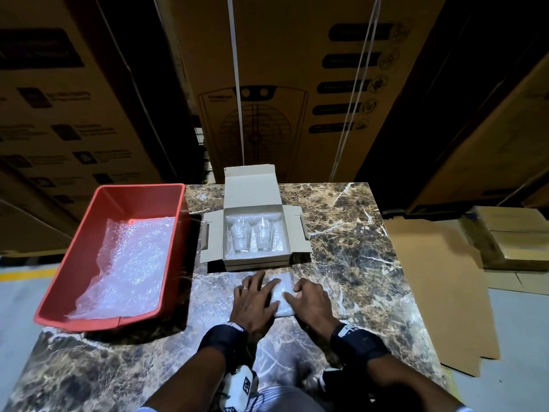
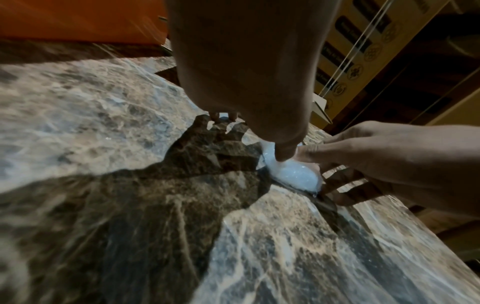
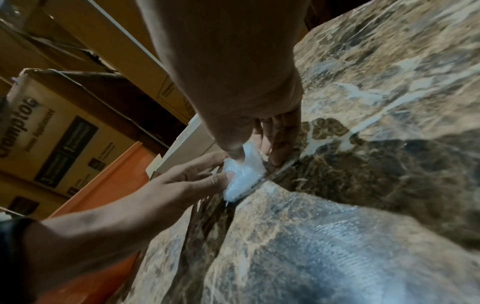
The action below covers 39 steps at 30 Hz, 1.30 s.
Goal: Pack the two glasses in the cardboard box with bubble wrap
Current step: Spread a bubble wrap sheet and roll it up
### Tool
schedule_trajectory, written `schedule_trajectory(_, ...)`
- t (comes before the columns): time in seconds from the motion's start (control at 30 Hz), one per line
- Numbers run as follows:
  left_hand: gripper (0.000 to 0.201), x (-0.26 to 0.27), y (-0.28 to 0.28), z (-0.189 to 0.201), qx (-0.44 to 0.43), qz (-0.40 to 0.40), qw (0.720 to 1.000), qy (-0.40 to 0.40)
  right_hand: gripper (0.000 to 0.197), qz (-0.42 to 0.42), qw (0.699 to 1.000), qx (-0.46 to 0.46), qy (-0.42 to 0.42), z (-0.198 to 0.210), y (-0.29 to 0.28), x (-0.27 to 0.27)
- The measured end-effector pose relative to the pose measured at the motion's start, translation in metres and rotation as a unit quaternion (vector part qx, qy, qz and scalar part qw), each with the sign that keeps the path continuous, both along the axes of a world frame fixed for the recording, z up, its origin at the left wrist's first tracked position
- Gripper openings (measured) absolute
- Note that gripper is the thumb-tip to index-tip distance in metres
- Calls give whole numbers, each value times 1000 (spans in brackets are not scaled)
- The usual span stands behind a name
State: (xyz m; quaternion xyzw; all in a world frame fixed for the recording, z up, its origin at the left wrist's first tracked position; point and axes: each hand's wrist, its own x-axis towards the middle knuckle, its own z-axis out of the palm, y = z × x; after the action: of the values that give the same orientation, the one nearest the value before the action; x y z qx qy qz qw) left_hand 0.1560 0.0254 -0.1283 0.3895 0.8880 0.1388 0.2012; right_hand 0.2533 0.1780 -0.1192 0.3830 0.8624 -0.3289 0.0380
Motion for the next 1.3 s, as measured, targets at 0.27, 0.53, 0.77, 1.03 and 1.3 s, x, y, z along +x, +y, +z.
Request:
schedule_trajectory(0.27,60,-8,1,2,-32,-18,999,9,31,-131,979,-150,51,-10,-7,-7)
schedule_trajectory(0.53,57,-14,-2,7,47,19,996,-68,21,-155,962,-197,107,2,-25,-10)
schedule_trajectory(0.77,36,-22,-10,22,215,67,935,-274,17,-202,906,-318,193,37,-42,-11)
schedule_trajectory(1.03,37,-38,-16,38,303,151,865,-371,32,-180,890,-345,239,48,-49,-11)
schedule_trajectory(1.3,30,-61,-18,48,341,158,851,-367,27,-187,856,-386,288,63,-69,-18)
